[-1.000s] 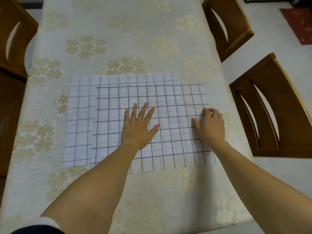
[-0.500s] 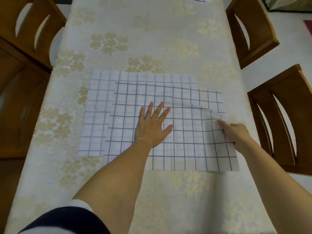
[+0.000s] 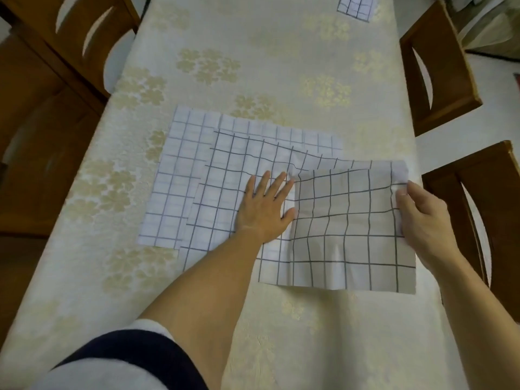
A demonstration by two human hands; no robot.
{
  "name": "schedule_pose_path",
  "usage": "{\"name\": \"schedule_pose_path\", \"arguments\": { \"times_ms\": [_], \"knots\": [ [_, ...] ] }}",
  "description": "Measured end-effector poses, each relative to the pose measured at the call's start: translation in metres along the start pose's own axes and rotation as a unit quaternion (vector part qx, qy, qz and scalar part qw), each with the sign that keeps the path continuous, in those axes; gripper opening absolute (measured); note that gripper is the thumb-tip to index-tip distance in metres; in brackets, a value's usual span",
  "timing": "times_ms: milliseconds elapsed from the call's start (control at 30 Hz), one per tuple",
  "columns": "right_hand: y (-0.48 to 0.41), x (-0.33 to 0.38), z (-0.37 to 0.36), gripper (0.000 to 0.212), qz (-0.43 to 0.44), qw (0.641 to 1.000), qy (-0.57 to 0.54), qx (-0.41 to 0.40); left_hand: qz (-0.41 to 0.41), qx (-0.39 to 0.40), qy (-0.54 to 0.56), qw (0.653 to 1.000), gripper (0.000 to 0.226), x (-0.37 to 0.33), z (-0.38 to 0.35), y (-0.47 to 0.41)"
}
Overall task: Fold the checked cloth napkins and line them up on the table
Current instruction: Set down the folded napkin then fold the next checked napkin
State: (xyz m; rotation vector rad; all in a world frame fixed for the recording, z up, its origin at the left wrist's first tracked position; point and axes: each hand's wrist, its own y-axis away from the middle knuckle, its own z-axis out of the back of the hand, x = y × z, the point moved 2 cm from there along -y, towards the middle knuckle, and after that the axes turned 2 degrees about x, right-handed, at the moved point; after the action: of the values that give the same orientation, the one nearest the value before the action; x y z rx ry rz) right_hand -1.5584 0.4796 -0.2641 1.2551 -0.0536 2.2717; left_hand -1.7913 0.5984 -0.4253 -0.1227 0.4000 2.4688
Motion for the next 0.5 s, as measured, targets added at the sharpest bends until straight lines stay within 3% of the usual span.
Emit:
{"name": "schedule_pose_path", "arguments": {
  "times_ms": [133, 300, 500],
  "knots": [
    [0.008, 0.006, -0.004, 0.03, 0.01, 0.999, -0.049, -0.007, -0.02, 0.004, 0.021, 1.0, 0.075, 0.005, 0.018, -0.009],
    [0.014, 0.005, -0.007, 0.03, -0.033, 0.998, -0.058, -0.011, -0.045, -0.021, -0.016, 0.999, 0.058, 0.006, 0.039, -0.033],
    [0.021, 0.003, -0.007, 0.024, -0.05, 0.997, -0.045, -0.043, -0.049, 0.013, -0.013, 0.999, 0.064, 0.004, 0.017, -0.041]
  ]
}}
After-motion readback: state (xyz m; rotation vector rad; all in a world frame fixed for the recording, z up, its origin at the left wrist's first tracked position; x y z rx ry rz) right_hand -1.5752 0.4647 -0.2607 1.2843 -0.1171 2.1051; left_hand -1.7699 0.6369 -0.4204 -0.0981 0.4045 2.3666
